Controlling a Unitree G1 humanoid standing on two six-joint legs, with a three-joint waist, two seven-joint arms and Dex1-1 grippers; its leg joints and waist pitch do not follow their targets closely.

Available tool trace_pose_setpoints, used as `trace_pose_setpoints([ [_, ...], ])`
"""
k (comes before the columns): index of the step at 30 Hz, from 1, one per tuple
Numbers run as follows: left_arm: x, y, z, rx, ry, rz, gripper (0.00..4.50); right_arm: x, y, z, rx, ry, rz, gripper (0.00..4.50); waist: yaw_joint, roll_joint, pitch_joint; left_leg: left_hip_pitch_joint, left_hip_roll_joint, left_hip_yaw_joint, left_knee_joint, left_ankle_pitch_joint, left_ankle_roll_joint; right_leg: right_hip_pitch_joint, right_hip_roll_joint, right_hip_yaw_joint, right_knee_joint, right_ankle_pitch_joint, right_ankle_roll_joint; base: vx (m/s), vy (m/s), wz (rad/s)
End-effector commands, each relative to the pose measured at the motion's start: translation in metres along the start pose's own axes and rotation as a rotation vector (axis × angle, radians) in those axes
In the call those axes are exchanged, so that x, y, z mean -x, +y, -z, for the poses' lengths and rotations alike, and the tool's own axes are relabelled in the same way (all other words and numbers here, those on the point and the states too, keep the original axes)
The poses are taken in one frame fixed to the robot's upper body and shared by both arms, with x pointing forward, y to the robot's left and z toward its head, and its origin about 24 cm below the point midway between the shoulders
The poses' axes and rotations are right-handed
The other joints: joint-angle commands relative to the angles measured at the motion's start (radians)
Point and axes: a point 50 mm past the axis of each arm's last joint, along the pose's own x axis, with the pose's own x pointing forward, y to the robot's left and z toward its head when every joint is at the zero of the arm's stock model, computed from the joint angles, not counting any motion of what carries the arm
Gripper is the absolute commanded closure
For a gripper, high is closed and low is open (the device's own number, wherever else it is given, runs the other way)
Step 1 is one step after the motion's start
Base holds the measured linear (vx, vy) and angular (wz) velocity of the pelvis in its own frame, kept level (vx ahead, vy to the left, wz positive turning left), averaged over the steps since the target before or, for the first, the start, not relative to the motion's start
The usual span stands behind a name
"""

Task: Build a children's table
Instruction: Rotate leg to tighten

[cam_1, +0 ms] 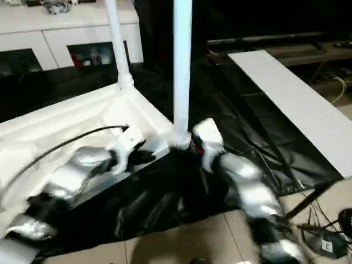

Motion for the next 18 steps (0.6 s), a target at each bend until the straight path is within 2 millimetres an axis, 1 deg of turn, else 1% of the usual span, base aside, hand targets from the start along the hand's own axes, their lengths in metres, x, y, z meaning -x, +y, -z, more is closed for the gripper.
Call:
trace_pose_setpoints([
  [1,-0.004,-0.014,-0.003,-0.057,0.016,0.166,4.5,-0.001,0.005,-0.009,0.025,-0.03,-0.077,0.73,0.009,-0.006,-0.058,0.007,0.048,-0.008,-0.077,-0.299,0.085,0.036,-0.053,0.044,-0.068,-0.33,-0.207,0.075,-0.052,0.07],
  [2,-0.001,-0.016,-0.003,-0.062,0.024,0.194,4.5,0.002,0.005,-0.009,0.026,-0.023,-0.096,0.73,0.017,-0.005,-0.061,0.012,0.046,-0.005,-0.071,-0.271,0.084,0.034,-0.05,0.045,-0.06,-0.288,-0.226,0.098,-0.072,0.09],
  [3,0.004,-0.018,-0.001,-0.064,0.048,0.229,4.5,0.006,0.005,-0.008,0.029,-0.01,-0.117,0.73,0.02,-0.005,-0.062,0.01,0.048,-0.005,-0.072,-0.25,0.086,0.039,-0.05,0.045,-0.054,-0.26,-0.235,0.057,-0.047,0.08],
  [4,0.008,-0.02,0.0,-0.067,0.064,0.257,4.5,0.01,0.006,-0.007,0.031,0.004,-0.138,0.73,0.028,-0.001,-0.064,0.007,0.049,-0.006,-0.072,-0.205,0.095,0.045,-0.05,0.043,-0.046,-0.21,-0.244,0.0,0.0,0.0],
  [5,0.011,-0.02,0.0,-0.066,0.074,0.274,4.5,0.012,0.005,-0.007,0.038,0.018,-0.149,0.73,0.038,0.001,-0.066,0.013,0.053,-0.005,-0.071,-0.165,0.102,0.045,-0.048,0.043,-0.037,-0.151,-0.259,0.0,0.0,0.0],
  [6,0.014,-0.021,0.0,-0.067,0.08,0.29,4.5,0.013,0.005,-0.006,0.046,0.033,-0.16,0.73,0.04,0.001,-0.066,0.011,0.052,-0.005,-0.069,-0.146,0.107,0.046,-0.048,0.043,-0.033,-0.126,-0.267,0.0,0.0,0.0],
  [7,0.013,-0.021,0.0,-0.076,0.085,0.281,4.5,0.013,0.006,-0.005,0.047,0.042,-0.167,0.73,0.044,0.004,-0.066,0.011,0.051,-0.004,-0.067,-0.131,0.111,0.048,-0.046,0.042,-0.03,-0.098,-0.279,0.0,0.0,0.0],
  [8,0.013,-0.021,0.0,-0.076,0.085,0.281,4.5,0.013,0.006,-0.005,0.047,0.042,-0.167,0.73,0.044,0.003,-0.066,0.011,0.05,-0.003,-0.066,-0.13,0.112,0.048,-0.045,0.042,-0.029,-0.091,-0.281,0.0,0.0,0.0],
  [9,0.014,-0.02,0.0,-0.084,0.088,0.273,4.5,0.012,0.006,-0.004,0.045,0.048,-0.174,0.73,0.045,0.004,-0.064,0.009,0.049,-0.004,-0.068,-0.142,0.109,0.05,-0.046,0.041,-0.031,-0.105,-0.281,0.0,0.0,0.0],
  [10,0.014,-0.02,0.0,-0.086,0.086,0.272,4.5,0.012,0.008,-0.003,0.046,0.055,-0.186,0.73,0.045,0.002,-0.063,0.009,0.048,-0.005,-0.069,-0.17,0.097,0.051,-0.047,0.04,-0.035,-0.145,-0.273,0.0,0.0,0.0],
  [12,0.013,-0.018,0.0,-0.088,0.081,0.26,4.5,0.008,0.012,-0.001,0.047,0.067,-0.212,0.73,0.044,0.002,-0.059,0.012,0.049,-0.006,-0.074,-0.226,0.07,0.05,-0.049,0.04,-0.045,-0.245,-0.246,0.0,0.0,0.0],
  [13,0.012,-0.018,0.0,-0.088,0.081,0.259,4.5,0.007,0.012,0.0,0.051,0.073,-0.218,0.73,0.044,0.001,-0.057,0.013,0.049,-0.006,-0.075,-0.241,0.064,0.048,-0.048,0.041,-0.048,-0.27,-0.239,0.0,0.0,0.0],
  [14,0.012,-0.018,0.0,-0.088,0.081,0.259,4.5,0.007,0.012,0.0,0.051,0.073,-0.218,0.89,0.044,0.001,-0.057,0.015,0.049,-0.006,-0.076,-0.258,0.053,0.046,-0.049,0.041,-0.052,-0.304,-0.226,0.0,0.0,0.0],
  [15,0.013,-0.018,0.0,-0.087,0.082,0.261,4.5,0.007,0.013,0.001,0.055,0.078,-0.222,0.89,0.044,0.001,-0.056,0.016,0.049,-0.007,-0.077,-0.265,0.048,0.045,-0.048,0.042,-0.053,-0.316,-0.222,0.0,0.0,0.0],
  [16,0.013,-0.018,0.0,-0.087,0.083,0.257,4.5,0.007,0.013,0.002,0.06,0.091,-0.227,0.89,0.044,-0.002,-0.056,0.017,0.049,-0.007,-0.077,-0.275,0.042,0.043,-0.048,0.043,-0.055,-0.334,-0.214,0.0,0.0,0.0],
  [17,0.014,-0.018,-0.001,-0.086,0.083,0.253,4.5,0.006,0.014,0.004,0.055,0.101,-0.237,1.02,0.044,-0.001,-0.056,0.017,0.049,-0.008,-0.078,-0.278,0.038,0.043,-0.048,0.043,-0.055,-0.342,-0.21,0.0,0.0,0.0],
  [18,0.014,-0.017,-0.001,-0.086,0.084,0.25,4.5,0.006,0.013,0.004,0.05,0.101,-0.231,1.02,0.043,-0.001,-0.057,0.015,0.049,-0.008,-0.078,-0.275,0.038,0.044,-0.048,0.043,-0.054,-0.336,-0.209,0.0,0.0,0.0],
])
